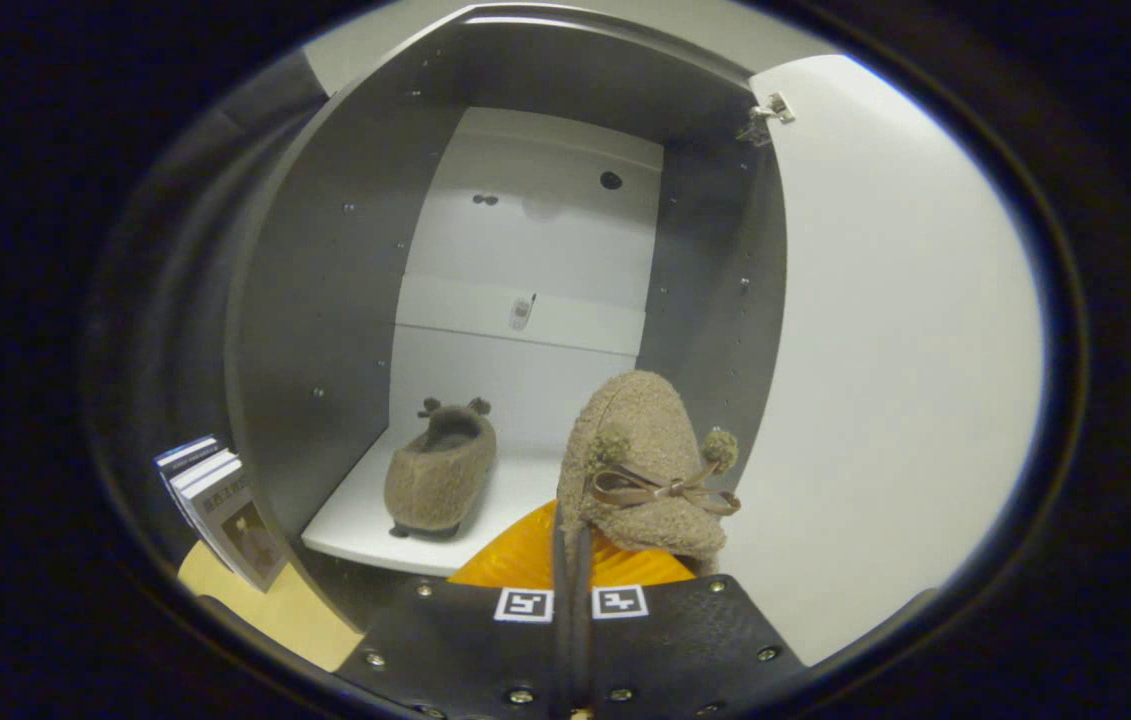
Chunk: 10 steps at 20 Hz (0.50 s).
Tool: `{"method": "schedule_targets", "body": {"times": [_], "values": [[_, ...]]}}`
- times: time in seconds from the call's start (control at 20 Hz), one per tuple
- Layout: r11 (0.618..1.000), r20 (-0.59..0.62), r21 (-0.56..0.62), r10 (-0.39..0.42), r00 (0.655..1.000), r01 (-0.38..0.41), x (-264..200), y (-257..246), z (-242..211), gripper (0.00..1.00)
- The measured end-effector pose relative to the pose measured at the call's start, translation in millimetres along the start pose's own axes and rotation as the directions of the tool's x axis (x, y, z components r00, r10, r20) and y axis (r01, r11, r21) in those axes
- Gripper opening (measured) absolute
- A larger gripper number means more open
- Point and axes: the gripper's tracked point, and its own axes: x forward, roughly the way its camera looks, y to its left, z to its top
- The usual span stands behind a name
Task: Open the shoe cabinet door, grab the shoes and put them into the shoe cabinet, then close the shoe cabinet door.
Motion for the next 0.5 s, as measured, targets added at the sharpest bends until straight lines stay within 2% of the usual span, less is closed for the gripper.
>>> {"method": "schedule_targets", "body": {"times": [0.3, 0.5], "values": [[0.999, 0.013, -0.033, 0.043, 0.999, -0.042, 76, 5, 21, 0.00], [0.996, -0.010, -0.050, 0.074, 0.997, -0.075, 124, 14, 15, 0.00]]}}
